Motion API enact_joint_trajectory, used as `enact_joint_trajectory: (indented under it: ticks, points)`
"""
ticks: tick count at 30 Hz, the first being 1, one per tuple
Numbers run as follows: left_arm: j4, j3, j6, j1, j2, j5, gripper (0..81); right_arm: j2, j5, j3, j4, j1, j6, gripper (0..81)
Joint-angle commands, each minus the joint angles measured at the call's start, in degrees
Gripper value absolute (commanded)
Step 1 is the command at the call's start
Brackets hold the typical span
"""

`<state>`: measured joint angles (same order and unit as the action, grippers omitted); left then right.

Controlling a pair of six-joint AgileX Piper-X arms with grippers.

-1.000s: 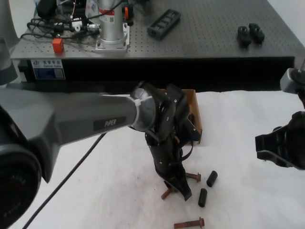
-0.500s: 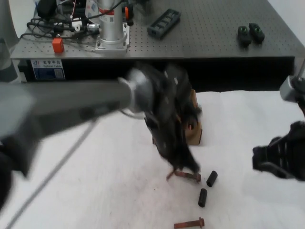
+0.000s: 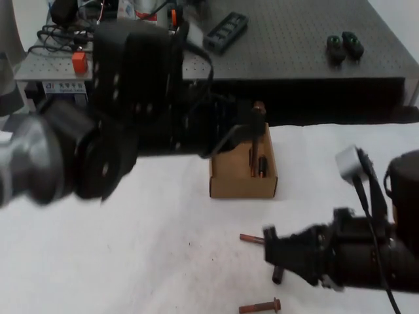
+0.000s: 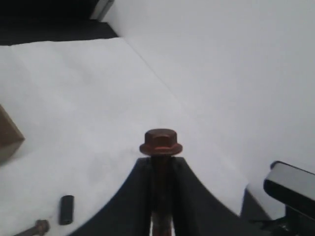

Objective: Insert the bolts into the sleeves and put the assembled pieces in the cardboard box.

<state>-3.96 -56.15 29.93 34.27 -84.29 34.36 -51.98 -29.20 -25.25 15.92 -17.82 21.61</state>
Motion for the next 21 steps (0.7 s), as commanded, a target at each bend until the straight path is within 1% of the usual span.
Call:
enact_joint_trajectory:
  ticks: [1, 5, 14, 21]
  points:
    - [-11.05, 5.71, 8.39, 0.17, 3.52, 3.0, 0.6, -3.99, -0.99, -0.31, -19.41, -3.68, 6.94, 2.8]
    - [-11.57, 6.64, 8.68, 0.17, 4.13, 3.55, 0.6, -6.33, -0.99, -0.31, -25.24, -3.68, 9.43, 2.8]
    - [-11.57, 6.64, 8.68, 0.17, 4.13, 3.87, 0.6, -6.84, -0.99, -0.31, -30.18, -3.68, 9.42, 2.8]
    - [-11.57, 6.64, 8.68, 0.39, 4.13, 6.79, 0.6, -6.84, 3.73, -0.31, -31.71, -3.68, 9.7, 2.8]
